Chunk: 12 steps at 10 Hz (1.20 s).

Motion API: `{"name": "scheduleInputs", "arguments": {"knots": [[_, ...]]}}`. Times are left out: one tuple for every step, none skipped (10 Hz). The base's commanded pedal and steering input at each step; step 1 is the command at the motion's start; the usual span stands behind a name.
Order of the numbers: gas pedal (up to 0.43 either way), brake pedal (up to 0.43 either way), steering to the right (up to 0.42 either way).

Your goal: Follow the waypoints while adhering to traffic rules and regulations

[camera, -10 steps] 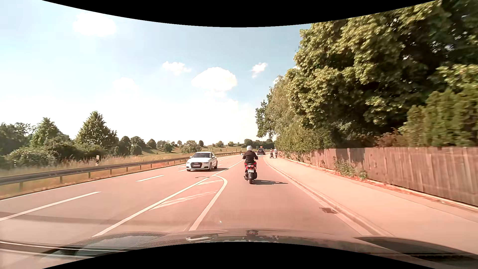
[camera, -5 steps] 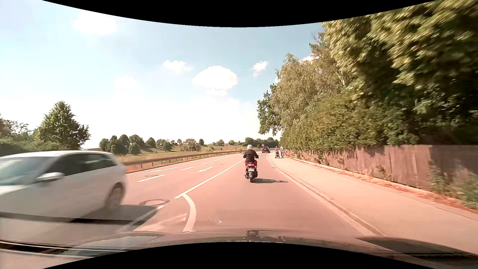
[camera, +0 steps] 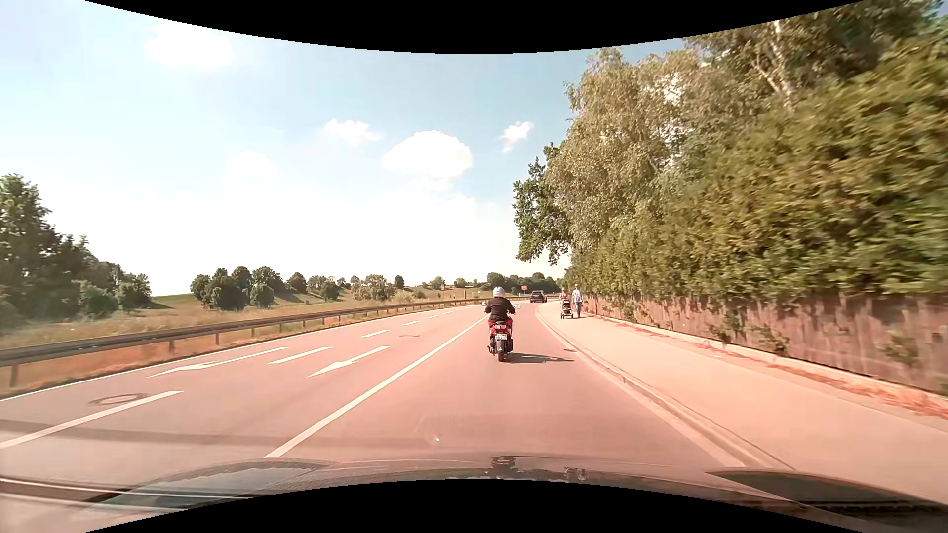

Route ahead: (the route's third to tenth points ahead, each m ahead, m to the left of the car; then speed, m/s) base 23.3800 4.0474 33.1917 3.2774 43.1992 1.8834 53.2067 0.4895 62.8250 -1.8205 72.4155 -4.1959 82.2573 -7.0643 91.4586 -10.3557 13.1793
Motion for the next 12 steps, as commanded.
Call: {"name": "scheduleInputs", "arguments": {"knots": [[0.177,0.012,0.001],[0.177,0.012,0.001],[0.177,0.012,0.002],[0.177,0.012,0.003],[0.177,0.012,0.005],[0.177,0.012,0.006],[0.177,0.006,0.007],[0.189,0.006,0.01],[0.197,0.012,0.012],[0.24,0.012,0.012],[0.248,0.012,0.013],[0.26,0.012,0.013]]}}
